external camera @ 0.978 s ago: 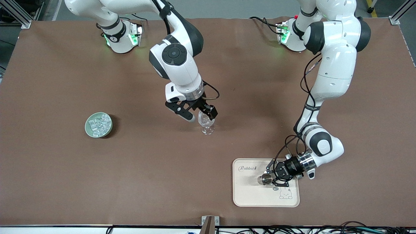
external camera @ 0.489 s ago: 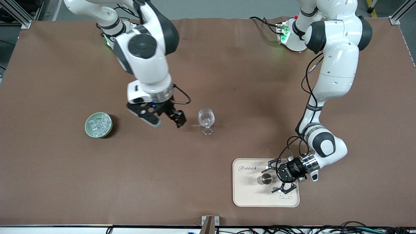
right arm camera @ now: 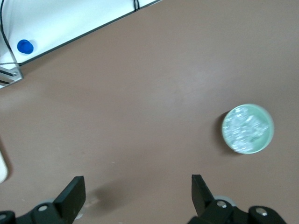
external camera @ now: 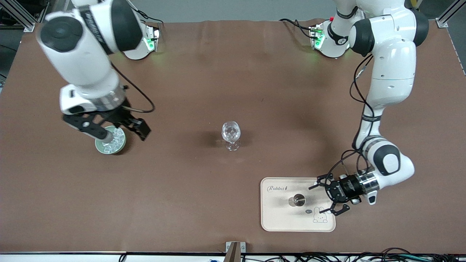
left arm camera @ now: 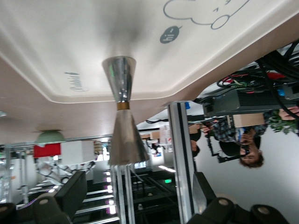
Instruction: Pour wine and add ice with both arms
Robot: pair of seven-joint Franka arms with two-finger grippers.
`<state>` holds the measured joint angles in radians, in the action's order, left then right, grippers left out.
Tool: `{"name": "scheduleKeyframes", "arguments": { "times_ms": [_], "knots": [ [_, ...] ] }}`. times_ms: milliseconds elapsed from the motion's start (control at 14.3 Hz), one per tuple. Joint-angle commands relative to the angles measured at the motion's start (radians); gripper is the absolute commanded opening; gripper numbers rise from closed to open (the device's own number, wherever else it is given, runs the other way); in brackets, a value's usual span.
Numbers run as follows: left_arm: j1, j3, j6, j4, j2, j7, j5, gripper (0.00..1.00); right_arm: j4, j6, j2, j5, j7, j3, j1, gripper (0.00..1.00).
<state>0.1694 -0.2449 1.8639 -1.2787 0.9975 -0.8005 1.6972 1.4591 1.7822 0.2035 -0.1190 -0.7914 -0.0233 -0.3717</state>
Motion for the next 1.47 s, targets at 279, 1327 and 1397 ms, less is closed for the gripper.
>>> {"name": "scheduleKeyframes", "arguments": {
  "times_ms": [279, 1327, 1397],
  "knots": [
    [0.001, -0.099, -0.140, -0.042, -0.134, 0.035, -0.340, 1.00, 0.032, -0.174, -0.165, 0.061, 0.441, 0.108, 0.350, 1.00],
    [-0.024, 0.071, -0.100, 0.036, -0.459, 0.382, -1.318, 1.00, 0.012, -0.280, -0.220, 0.101, 0.736, 0.045, 0.467, 1.00],
    [-0.028, 0.094, -0.101, 0.035, -0.482, 0.380, -1.365, 1.00, 0.012, -0.280, -0.220, 0.099, 0.738, 0.045, 0.467, 1.00]
  ]
}}
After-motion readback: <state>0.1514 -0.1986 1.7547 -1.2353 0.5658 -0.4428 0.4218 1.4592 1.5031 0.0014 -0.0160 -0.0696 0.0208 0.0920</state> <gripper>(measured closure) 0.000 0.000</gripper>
